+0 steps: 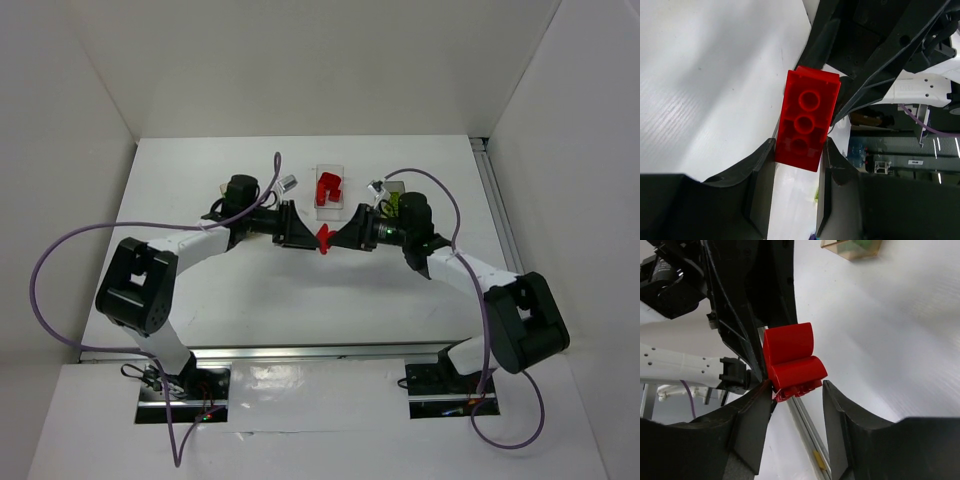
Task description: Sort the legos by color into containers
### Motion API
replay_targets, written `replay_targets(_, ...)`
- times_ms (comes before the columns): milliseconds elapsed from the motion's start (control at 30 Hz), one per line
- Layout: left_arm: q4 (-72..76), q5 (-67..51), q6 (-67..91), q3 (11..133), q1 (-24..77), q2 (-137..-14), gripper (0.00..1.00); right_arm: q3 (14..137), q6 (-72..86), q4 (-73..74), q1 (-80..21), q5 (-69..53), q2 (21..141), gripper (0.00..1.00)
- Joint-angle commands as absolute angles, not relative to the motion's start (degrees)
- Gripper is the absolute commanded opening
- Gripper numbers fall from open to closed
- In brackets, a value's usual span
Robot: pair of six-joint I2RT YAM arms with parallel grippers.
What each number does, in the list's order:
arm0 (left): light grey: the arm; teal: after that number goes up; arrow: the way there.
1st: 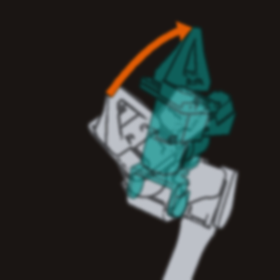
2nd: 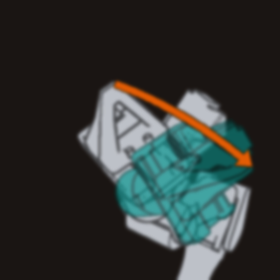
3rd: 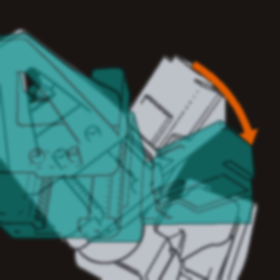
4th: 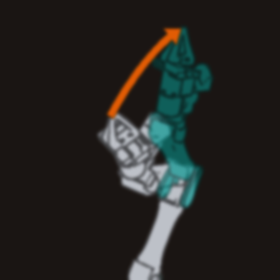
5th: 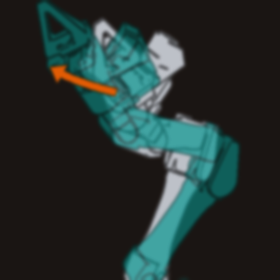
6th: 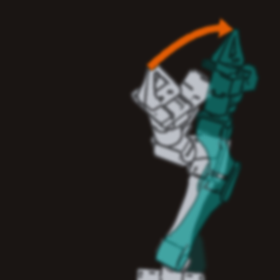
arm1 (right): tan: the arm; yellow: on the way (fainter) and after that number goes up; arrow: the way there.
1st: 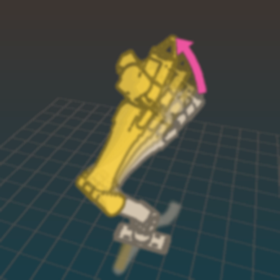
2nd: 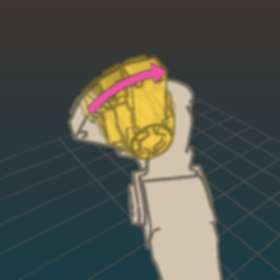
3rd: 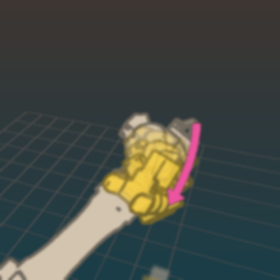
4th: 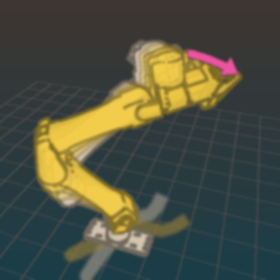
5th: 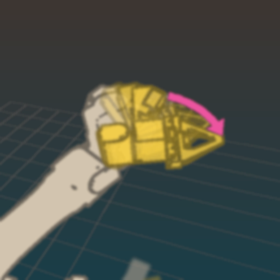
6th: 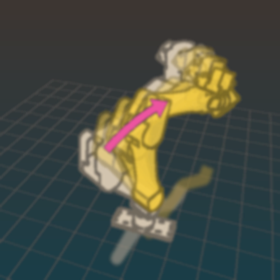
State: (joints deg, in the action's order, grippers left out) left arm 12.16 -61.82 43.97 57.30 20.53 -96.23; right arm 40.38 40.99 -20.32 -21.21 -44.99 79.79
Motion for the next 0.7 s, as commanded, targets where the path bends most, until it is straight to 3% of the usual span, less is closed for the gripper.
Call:
replay_targets(0, 17.14, -66.18, 44.56, 57.66, 20.39, -93.69, 0.00, 39.64, 42.98, -28.47, -21.09, -46.49, 81.03, 0.51)
replay_targets(33, 17.14, -66.70, 44.56, 57.66, 20.39, -93.69, 0.00, 39.64, 44.28, -30.30, -21.09, -46.49, 81.04, 0.43)
replay_targets(133, 15.82, -67.24, 43.51, 58.18, 19.86, -94.21, 0.00, 38.58, 45.96, -32.60, -20.04, -47.02, 79.55, 0.35)
replay_targets(200, 15.29, -67.76, 43.51, 58.80, 19.86, -94.22, 0.00, 38.06, 45.97, -33.75, -20.04, -47.54, 78.93, 0.37)
replay_targets(300, 15.29, -68.29, 42.98, 58.80, 19.86, -94.83, 0.00, 39.11, 45.97, -33.75, -20.04, -49.04, 79.53, 0.51)
replay_targets(400, 14.77, -68.29, 42.45, 59.85, 19.86, -94.83, 0.00, 39.11, 45.35, -34.36, -20.04, -49.57, 80.94, 0.57)
replay_targets(600, 14.24, -69.43, 41.92, 60.91, 19.86, -94.83, 0.00, 40.25, 44.82, -34.89, -20.04, -50.10, 83.93, 0.59)
replay_targets(667, 13.54, -69.43, 41.31, 61.43, 19.86, -94.83, 0.00, 40.25, 44.30, -34.89, -20.04, -50.10, 83.94, 0.50)
